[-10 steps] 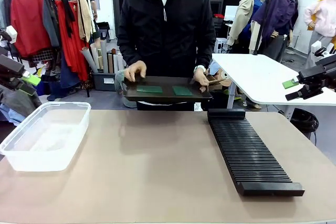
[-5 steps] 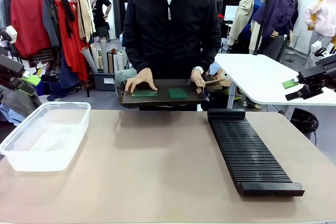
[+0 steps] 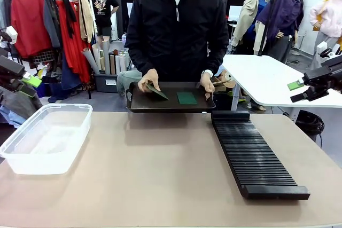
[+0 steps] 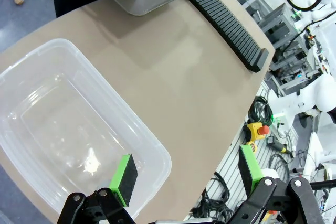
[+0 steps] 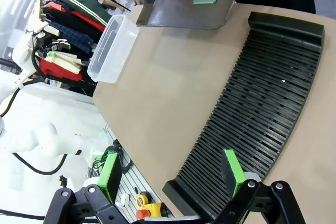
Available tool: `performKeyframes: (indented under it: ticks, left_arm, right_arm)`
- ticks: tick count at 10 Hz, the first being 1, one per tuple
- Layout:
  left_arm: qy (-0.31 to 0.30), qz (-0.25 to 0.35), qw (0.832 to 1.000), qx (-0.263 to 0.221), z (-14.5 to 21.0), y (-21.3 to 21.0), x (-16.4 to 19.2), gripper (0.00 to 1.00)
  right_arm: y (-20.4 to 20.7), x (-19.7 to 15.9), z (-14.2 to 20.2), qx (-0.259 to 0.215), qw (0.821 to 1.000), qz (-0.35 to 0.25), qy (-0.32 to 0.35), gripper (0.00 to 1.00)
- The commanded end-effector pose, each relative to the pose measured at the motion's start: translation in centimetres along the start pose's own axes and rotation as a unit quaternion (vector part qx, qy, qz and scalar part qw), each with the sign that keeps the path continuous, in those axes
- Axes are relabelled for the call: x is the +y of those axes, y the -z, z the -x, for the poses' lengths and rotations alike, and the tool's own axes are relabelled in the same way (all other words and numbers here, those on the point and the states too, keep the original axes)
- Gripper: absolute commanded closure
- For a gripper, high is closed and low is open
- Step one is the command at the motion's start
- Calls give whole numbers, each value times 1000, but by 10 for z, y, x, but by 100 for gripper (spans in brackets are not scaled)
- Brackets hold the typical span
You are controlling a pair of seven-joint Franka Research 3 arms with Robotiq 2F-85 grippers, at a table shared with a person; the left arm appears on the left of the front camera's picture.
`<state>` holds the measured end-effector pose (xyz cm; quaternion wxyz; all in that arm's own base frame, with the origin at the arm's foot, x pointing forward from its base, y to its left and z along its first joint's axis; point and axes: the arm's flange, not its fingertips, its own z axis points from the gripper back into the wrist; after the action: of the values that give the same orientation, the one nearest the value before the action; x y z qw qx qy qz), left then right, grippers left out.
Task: Sort PCBs into racks and boxes based on the side picked up.
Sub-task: Pick up the Blank PCB handed by the Human.
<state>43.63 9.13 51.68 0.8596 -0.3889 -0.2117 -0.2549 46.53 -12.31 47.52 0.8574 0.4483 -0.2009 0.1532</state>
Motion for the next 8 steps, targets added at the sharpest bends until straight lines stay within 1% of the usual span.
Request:
performKeyframes:
  ticks: [1, 8]
  left_arm:
    - [-1, 3, 1000, -1, 0, 0, 0, 0]
    - [-1, 3, 1000, -1, 0, 0, 0, 0]
  right_arm:
    - [0, 1, -1, 0, 1000, 1, 0, 0]
    - [0, 1, -1, 0, 1000, 1, 0, 0]
